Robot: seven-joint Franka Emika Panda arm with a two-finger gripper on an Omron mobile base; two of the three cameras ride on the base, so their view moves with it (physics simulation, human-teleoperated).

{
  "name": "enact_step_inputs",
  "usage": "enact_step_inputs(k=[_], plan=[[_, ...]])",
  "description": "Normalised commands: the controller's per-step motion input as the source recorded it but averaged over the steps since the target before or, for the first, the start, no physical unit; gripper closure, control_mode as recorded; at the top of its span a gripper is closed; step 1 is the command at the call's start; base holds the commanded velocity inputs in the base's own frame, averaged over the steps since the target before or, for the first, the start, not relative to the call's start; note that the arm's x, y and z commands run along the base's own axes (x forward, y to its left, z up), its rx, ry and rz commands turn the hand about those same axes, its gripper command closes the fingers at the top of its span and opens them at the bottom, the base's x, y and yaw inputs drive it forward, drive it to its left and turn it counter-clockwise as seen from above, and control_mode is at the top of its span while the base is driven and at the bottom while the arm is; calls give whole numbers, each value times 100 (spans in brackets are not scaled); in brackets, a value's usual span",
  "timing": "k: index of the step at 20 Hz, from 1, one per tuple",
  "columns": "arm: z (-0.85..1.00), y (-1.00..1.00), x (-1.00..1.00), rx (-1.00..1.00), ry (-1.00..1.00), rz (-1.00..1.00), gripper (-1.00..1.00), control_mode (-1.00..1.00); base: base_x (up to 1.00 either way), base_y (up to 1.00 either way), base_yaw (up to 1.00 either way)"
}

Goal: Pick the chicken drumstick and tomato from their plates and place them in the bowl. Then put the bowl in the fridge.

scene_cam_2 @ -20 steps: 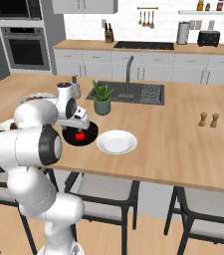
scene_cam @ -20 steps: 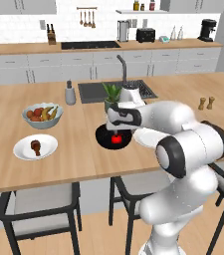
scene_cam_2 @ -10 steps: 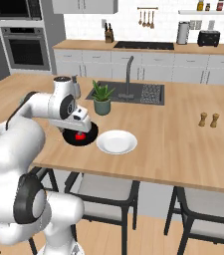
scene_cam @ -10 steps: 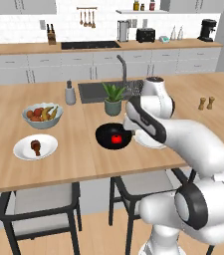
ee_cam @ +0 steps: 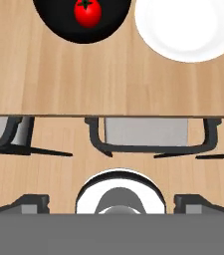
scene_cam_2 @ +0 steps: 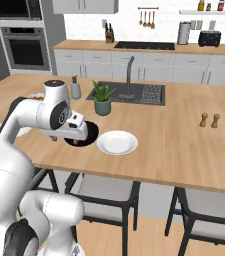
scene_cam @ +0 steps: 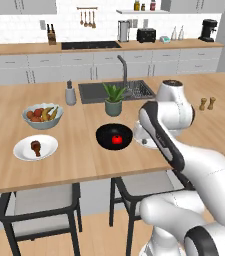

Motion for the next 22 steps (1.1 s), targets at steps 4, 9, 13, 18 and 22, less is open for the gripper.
enact_step_inputs(k=[4,9,13,18,22], plan=[[0,-1,-37,0,-1,12,-100,-100,0,0,0],[10,0,-20,0,0,1,-100,-100,0,0,0],[16,0,-8,0,0,-3,-100,-100,0,0,0],[26,0,-7,0,0,-3,-100,-100,0,0,0],[17,0,-2,0,0,0,-100,-100,0,0,0]])
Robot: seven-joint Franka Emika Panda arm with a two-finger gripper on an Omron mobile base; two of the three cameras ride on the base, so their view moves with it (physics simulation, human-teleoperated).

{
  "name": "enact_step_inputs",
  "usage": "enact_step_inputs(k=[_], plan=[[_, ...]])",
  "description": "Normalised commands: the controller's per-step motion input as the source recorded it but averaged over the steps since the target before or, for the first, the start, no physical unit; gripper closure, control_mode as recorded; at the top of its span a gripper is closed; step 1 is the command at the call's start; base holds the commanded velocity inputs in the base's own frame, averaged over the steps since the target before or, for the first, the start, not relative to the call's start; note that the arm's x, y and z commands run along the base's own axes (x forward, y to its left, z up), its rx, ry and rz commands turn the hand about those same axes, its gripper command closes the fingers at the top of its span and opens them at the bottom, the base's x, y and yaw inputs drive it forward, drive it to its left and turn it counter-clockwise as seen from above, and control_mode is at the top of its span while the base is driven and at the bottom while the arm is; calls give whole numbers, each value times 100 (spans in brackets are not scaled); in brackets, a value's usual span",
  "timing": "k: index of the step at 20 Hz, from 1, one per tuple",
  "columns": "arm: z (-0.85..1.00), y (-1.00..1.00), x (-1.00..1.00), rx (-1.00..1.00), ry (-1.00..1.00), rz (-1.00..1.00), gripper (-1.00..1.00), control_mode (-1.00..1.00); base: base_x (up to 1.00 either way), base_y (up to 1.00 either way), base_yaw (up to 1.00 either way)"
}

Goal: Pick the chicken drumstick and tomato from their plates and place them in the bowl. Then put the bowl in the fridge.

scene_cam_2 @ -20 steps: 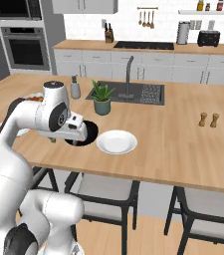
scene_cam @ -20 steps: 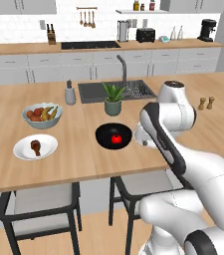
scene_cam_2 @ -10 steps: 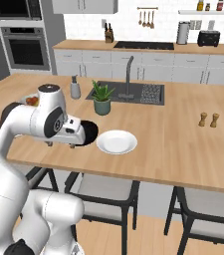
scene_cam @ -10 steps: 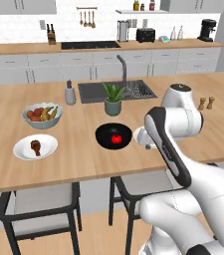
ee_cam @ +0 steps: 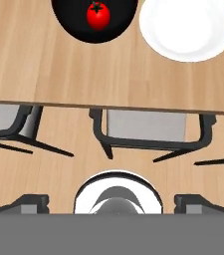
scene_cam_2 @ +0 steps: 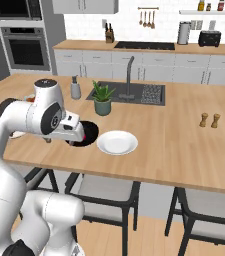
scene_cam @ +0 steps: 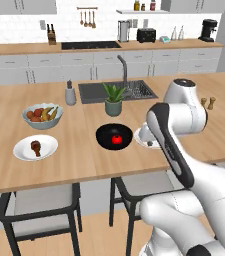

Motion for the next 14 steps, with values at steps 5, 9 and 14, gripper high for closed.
enact_step_inputs(k=[5,9,14], plan=[[0,0,0,0,0,0,-100,100,-17,42,0],[0,0,0,0,0,0,-100,100,-1,96,0],[0,0,0,0,0,0,-100,100,6,53,0]])
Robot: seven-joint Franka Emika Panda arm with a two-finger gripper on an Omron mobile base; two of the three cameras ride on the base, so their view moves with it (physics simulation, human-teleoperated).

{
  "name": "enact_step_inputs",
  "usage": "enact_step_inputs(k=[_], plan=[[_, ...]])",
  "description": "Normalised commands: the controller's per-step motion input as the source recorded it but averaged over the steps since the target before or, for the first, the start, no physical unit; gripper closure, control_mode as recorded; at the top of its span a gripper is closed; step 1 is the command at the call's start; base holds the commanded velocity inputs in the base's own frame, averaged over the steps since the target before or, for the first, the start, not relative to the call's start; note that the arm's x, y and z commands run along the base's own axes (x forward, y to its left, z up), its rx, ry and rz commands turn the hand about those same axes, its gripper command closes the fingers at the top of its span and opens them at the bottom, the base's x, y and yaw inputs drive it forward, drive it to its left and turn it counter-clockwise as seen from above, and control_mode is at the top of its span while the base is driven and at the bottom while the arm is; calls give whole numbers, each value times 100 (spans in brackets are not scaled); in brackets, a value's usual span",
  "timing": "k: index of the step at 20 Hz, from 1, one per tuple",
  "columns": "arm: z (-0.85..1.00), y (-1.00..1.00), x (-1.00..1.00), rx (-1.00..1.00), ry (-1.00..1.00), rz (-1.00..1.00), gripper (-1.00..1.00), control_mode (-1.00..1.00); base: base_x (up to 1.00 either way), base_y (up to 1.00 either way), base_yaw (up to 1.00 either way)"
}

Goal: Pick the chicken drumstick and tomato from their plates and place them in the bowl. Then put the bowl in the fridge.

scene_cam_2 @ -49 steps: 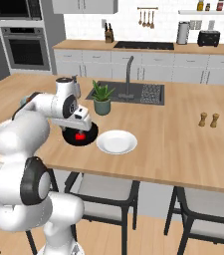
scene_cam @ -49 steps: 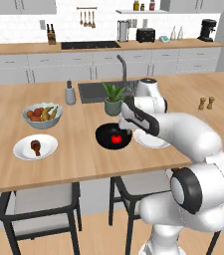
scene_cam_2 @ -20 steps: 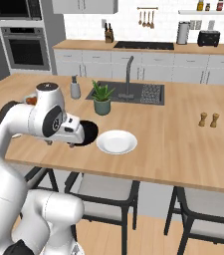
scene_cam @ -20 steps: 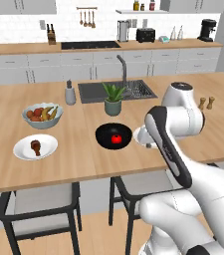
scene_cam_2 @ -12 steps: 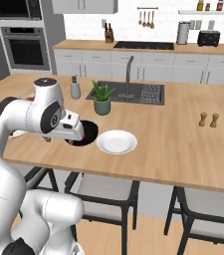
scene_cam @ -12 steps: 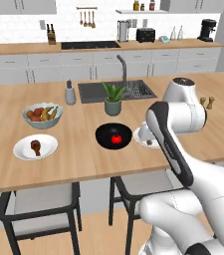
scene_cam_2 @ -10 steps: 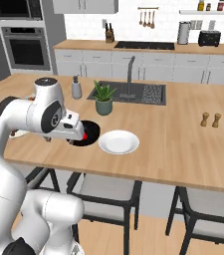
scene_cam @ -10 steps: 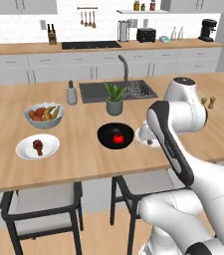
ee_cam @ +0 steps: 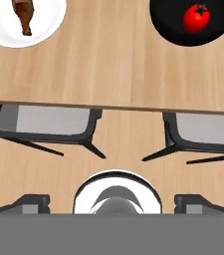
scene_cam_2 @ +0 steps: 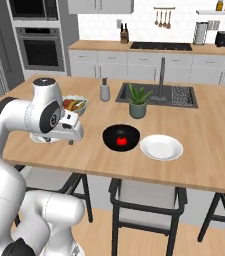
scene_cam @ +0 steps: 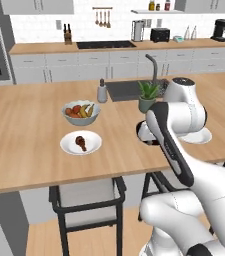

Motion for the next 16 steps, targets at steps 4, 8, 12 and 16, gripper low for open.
enact_step_inputs(k=[4,8,12,16], plan=[[0,0,0,0,0,0,-100,100,25,27,0],[0,0,0,0,0,0,-100,100,39,10,0],[0,0,0,0,0,0,-100,100,49,0,0],[0,0,0,0,0,0,-100,100,49,0,0]])
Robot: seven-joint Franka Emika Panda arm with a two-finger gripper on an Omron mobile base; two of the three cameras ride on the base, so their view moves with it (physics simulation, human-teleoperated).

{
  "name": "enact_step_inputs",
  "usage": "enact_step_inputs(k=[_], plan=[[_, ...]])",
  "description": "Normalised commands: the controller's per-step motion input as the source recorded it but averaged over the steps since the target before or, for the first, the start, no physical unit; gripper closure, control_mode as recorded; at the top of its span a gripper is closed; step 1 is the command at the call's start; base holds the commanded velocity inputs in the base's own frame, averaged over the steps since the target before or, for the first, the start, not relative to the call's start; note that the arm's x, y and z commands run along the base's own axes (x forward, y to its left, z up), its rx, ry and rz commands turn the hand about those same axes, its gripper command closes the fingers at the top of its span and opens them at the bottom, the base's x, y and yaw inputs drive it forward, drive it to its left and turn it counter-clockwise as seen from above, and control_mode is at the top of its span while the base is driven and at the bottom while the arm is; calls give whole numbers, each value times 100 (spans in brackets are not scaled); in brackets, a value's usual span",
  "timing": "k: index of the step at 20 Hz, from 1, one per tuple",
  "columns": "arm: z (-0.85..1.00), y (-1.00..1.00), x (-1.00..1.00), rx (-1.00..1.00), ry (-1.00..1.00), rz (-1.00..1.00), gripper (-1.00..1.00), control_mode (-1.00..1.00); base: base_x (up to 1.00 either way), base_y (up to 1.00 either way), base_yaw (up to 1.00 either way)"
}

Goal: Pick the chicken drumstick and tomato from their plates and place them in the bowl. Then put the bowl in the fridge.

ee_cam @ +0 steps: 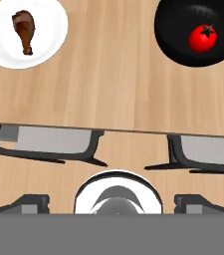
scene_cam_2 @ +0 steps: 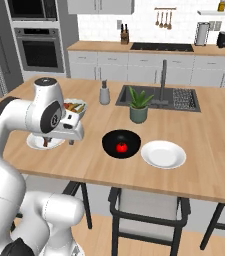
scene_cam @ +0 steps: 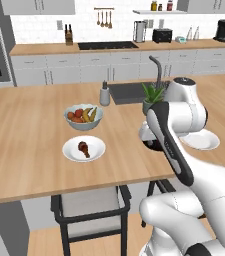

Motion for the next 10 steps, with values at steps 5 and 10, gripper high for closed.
enact_step_inputs(k=[5,10], plan=[[0,15,18,0,0,0,-100,-100,27,0,0],[-3,94,52,-2,0,1,-100,-100,0,0,0]])
